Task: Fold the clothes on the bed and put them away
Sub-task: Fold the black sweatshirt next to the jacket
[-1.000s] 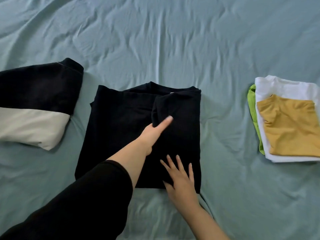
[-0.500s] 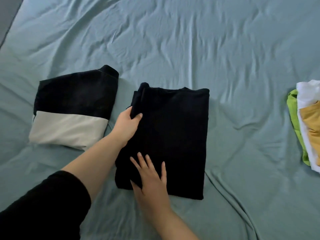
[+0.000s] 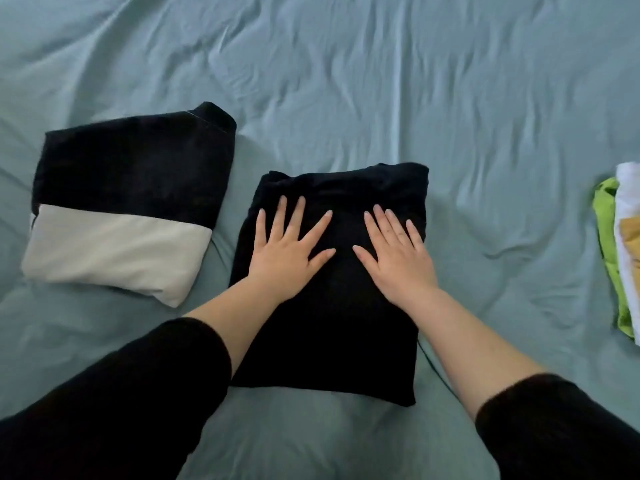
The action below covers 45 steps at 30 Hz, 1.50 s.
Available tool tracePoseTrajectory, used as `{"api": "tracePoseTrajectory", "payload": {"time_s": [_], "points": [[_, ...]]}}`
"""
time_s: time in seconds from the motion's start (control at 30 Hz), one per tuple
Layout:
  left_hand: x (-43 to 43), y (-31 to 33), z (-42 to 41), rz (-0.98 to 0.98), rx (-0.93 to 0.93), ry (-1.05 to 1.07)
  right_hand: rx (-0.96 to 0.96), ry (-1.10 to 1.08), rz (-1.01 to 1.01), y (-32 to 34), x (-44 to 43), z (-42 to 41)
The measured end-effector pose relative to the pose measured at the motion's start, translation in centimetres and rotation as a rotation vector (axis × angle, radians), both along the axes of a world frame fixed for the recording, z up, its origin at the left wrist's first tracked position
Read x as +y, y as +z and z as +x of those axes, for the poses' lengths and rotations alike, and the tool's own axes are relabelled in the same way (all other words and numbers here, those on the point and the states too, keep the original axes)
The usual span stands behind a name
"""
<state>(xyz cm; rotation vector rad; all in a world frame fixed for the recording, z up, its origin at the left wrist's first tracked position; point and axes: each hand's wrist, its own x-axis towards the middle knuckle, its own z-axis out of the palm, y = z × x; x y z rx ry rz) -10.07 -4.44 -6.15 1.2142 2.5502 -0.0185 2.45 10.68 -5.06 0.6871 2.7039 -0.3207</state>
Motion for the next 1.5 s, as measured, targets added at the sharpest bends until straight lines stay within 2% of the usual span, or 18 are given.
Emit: {"api": "tracePoseTrajectory", "payload": {"time_s": [0.03, 0.1, 0.23, 0.27, 0.37, 0.47, 0.5, 0.57, 0.63, 0.7, 0.87, 0.93, 1.0, 1.13, 1.3, 1.4, 1.5], "points": [[0.2, -0.9, -0.6, -0.063, -0.031, -0.004, -0.105, 0.021, 0.020, -1.1, 0.9, -0.2], [0.9, -1.8, -1.3, -0.109, -0.038, -0.002, -0.147, 0.012, 0.069, -2.5, 1.2, -0.9], [-1.0, -1.1, 1.2, 0.051, 0.070, -0.013, 0.113, -0.060, 0.069, -2.2, -2.8, 1.8], [-2.8, -1.1, 2.4, 0.058, 0.052, -0.047, 0.118, -0.007, 0.056, -2.1, -3.7, 3.6], [-7.1, -1.6, 4.0, -0.165, -0.127, -0.112, -0.053, 0.095, 0.043, -2.3, -4.3, 7.0], [-7.4, -0.9, 3.3, -0.146, -0.207, -0.109, -0.013, 0.076, -0.018, -2.1, -3.8, 6.4], [-7.2, -0.2, 3.2, -0.086, -0.221, -0.049, 0.054, 0.015, -0.084, -1.7, -3.5, 6.3], [-7.4, 1.2, 3.2, 0.090, -0.304, 0.327, 0.259, -0.295, -0.225, -0.7, -3.1, 7.0], [-7.8, 1.8, 3.3, 0.215, -0.463, 0.741, 0.392, -0.781, -0.545, 0.0, -2.5, 8.1], [-7.1, 2.3, 3.6, 0.298, -0.612, 0.943, 0.387, -1.108, -0.896, 0.1, -2.2, 8.8], [-5.0, 3.2, 3.1, 0.379, -0.965, 1.306, 0.291, -1.151, -1.122, 0.9, -2.1, 8.0], [-4.8, 4.0, 2.2, 0.447, -1.141, 1.291, 0.347, -1.167, -1.136, 2.1, -2.5, 7.1], [-5.2, 5.7, 1.2, 0.514, -1.211, 1.197, 0.432, -1.143, -1.068, 4.2, -3.3, 6.1], [-6.0, 10.3, -1.1, 0.621, -1.204, 1.032, 0.570, -1.072, -0.997, 9.2, -4.9, 4.5], [-9.8, 18.8, -7.0, 0.743, -1.165, 0.868, 0.726, -0.953, -1.029, 16.3, -8.2, -0.3], [-12.9, 23.4, -11.8, 0.769, -1.124, 0.826, 0.796, -0.879, -1.144, 18.8, -10.7, -4.5], [-16.1, 25.1, -17.1, 0.749, -1.084, 0.863, 0.802, -0.877, -1.294, 17.9, -13.5, -9.4]]}}
